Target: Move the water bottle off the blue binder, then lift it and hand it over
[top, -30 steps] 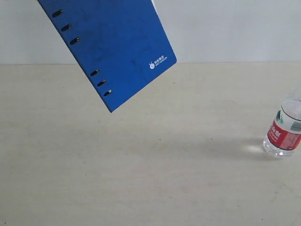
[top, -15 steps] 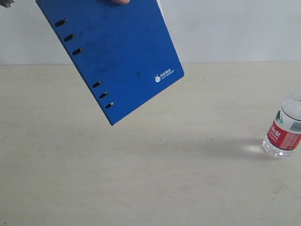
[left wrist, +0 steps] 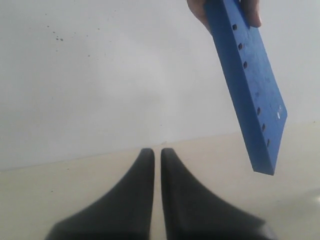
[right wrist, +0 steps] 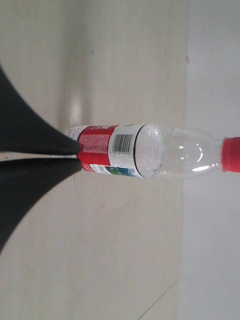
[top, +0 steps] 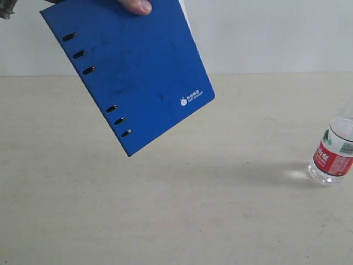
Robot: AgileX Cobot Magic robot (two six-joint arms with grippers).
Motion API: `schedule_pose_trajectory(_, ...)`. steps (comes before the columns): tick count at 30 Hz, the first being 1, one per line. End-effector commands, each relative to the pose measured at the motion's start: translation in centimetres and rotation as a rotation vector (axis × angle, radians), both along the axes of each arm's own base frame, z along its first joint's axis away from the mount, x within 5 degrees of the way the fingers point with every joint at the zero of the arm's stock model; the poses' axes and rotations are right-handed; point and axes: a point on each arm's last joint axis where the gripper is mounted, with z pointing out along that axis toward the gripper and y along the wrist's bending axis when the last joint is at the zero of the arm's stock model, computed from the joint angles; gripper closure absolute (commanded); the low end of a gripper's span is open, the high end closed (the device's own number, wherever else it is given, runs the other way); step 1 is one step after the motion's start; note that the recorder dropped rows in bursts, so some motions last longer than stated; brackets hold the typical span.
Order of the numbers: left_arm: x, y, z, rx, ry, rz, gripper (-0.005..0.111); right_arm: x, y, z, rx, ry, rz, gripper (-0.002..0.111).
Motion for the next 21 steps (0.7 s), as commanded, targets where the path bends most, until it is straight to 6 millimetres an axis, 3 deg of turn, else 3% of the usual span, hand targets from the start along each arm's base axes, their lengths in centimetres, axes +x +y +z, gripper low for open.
schedule_pose_trajectory(1, 0.01, 0.01, -0.09, -0.013, 0.006, 0.001, 0.102, -0.02, -0.04, 0.09, -0.021, -0.009, 0.0, 0.108)
schedule_pose_trajectory(17, 0.01, 0.01, -0.09, -0.013, 0.006, 0.001, 0.102, -0.01, -0.01, 0.11, -0.014, -0.012, 0.001, 0.108)
schedule_pose_trajectory(21, 0.24, 0.48, -0.14, 0.013, 0.0, 0.095, 0.102, -0.01, -0.01, 0.11, -0.014, -0.012, 0.001, 0.108)
